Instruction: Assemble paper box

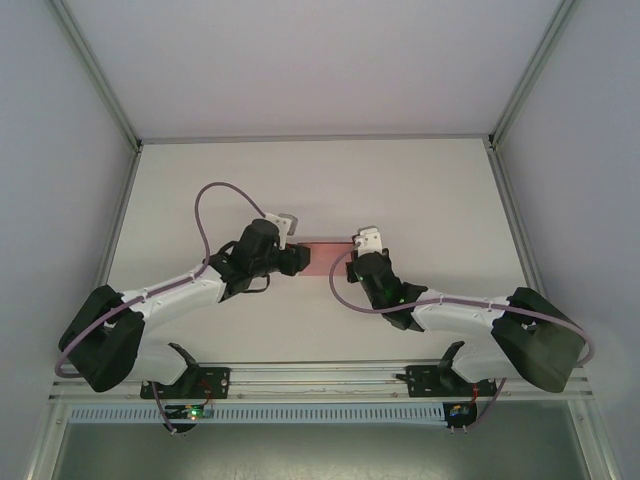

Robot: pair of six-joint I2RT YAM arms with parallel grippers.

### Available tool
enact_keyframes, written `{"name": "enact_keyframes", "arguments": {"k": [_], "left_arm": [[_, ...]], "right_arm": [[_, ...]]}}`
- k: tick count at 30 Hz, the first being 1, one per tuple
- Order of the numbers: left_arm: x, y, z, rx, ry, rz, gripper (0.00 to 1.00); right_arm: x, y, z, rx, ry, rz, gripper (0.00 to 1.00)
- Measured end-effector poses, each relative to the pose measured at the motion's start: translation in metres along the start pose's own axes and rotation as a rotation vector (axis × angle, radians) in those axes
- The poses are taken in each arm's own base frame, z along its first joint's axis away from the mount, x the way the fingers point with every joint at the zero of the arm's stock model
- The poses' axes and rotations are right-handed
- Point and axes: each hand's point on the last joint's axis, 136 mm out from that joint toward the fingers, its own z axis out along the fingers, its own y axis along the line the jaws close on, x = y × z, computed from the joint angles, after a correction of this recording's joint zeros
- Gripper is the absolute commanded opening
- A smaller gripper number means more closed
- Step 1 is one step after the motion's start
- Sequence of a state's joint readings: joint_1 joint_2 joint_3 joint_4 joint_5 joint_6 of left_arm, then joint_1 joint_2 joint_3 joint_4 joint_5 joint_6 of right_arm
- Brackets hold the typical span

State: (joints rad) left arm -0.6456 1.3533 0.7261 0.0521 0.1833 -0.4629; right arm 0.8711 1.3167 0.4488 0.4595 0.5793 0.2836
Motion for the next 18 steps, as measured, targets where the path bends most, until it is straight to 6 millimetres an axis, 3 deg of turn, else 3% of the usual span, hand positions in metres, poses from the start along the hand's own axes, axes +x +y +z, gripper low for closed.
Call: {"name": "enact_keyframes", "arguments": {"k": [2,4,9,14,18], "left_arm": [[0.004,-0.004,-0.005,-0.002,0.032,-0.007,0.88],[0.014,0.000,-0.012,-0.026,0.080,-0.027,1.00],[0.026,0.005,-0.025,-0.073,0.148,-0.063,1.00],[0.010,0.010,-0.037,-0.062,0.109,-0.185,1.00],[-0.012,0.026,-0.043,-0.013,0.027,-0.372,1.00]], "right_arm": [[0.000,0.004,-0.001,-0.014,0.001,-0.002,0.00],[0.001,0.006,-0.001,-0.026,0.003,-0.006,0.00],[0.001,0.007,0.000,-0.028,0.006,-0.008,0.00],[-0.001,0.011,0.004,-0.027,0.009,-0.010,0.00],[-0.001,0.011,0.004,-0.027,0.009,-0.010,0.00]]}}
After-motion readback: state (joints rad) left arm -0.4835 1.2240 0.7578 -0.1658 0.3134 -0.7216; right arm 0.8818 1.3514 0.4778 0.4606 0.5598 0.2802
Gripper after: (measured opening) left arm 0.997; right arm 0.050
